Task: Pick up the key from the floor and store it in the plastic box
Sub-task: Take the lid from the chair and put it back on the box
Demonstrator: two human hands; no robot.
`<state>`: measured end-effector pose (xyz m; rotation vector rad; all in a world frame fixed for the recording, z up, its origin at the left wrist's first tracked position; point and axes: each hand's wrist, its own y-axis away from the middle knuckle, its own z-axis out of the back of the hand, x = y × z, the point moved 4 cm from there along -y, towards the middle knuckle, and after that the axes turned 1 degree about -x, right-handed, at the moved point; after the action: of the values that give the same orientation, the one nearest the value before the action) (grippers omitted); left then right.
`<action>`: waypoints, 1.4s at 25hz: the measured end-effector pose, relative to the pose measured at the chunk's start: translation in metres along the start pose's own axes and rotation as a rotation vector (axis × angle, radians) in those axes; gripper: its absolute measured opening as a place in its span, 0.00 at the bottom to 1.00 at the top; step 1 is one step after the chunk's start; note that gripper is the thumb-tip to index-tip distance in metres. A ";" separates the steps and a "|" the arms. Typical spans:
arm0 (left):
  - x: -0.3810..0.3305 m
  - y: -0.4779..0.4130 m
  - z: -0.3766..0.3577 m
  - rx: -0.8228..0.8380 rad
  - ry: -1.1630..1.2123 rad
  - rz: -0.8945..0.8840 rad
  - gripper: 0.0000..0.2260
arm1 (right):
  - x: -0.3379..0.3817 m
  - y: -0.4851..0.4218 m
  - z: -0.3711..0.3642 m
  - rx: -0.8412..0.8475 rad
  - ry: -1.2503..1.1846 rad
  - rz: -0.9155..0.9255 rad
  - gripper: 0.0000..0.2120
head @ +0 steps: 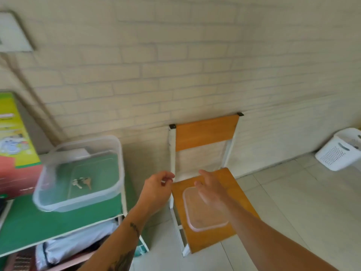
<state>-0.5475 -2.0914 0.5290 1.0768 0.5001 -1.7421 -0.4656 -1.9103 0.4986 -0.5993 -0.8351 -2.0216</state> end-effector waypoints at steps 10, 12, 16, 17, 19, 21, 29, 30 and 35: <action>0.092 -0.029 -0.187 0.129 -0.263 0.357 0.20 | -0.185 -0.048 -0.030 0.193 0.133 -0.170 0.30; 0.110 -0.035 -0.213 0.160 -0.309 0.371 0.20 | -0.213 -0.063 -0.039 0.202 0.138 -0.205 0.29; 0.160 -0.048 -0.257 0.281 -0.561 0.380 0.25 | -0.260 -0.099 -0.059 0.194 0.126 -0.223 0.26; 0.172 -0.051 -0.266 0.328 -0.631 0.401 0.27 | -0.270 -0.108 -0.064 0.184 0.117 -0.223 0.26; 0.193 -0.059 -0.283 0.382 -0.698 0.446 0.32 | -0.289 -0.124 -0.075 0.156 0.110 -0.238 0.28; 0.204 -0.068 -0.298 0.357 -0.685 0.434 0.34 | -0.302 -0.134 -0.083 0.113 0.114 -0.254 0.29; 0.199 -0.077 -0.313 0.120 -0.527 0.371 0.29 | -0.315 -0.143 -0.101 0.014 0.164 -0.272 0.28; 0.195 -0.076 -0.311 0.104 -0.502 0.380 0.28 | -0.313 -0.140 -0.098 0.014 0.159 -0.269 0.28; 0.157 -0.070 -0.270 -0.093 -0.442 0.261 0.26 | -0.273 -0.114 -0.066 -0.094 0.177 -0.205 0.26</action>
<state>-0.5115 -1.9460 0.2464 0.6305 0.1537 -1.6407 -0.4246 -1.7688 0.2339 -0.3916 -0.7225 -2.2730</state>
